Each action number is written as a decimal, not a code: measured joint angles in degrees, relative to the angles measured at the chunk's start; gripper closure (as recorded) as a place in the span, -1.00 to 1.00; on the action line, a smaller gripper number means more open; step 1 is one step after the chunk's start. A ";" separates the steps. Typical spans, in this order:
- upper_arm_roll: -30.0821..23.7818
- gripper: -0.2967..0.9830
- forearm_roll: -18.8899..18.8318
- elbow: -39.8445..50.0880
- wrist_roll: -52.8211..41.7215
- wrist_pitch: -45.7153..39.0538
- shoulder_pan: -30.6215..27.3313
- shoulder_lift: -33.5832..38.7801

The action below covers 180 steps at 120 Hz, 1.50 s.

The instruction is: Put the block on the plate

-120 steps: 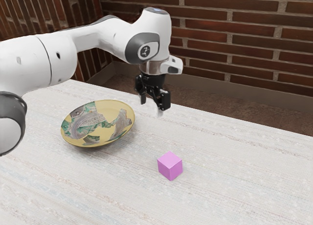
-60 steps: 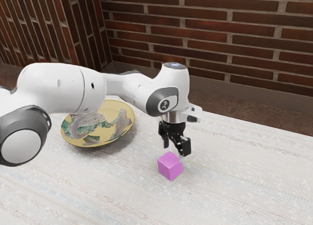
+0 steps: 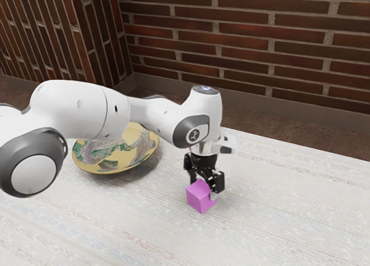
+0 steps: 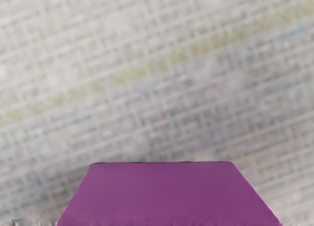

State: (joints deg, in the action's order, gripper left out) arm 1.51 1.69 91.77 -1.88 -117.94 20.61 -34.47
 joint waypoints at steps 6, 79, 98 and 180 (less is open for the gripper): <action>-0.01 -0.54 0.05 0.67 0.83 0.04 -0.02 0.32; -0.01 -0.19 0.07 2.23 6.71 -0.49 0.05 0.76; 0.16 -0.17 -0.18 2.04 7.51 -0.37 0.04 2.51; 2.71 -0.12 -2.25 6.25 9.12 4.39 -26.32 14.86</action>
State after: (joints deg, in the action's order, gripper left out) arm 4.22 -0.56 98.01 7.24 -113.55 -5.72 -19.61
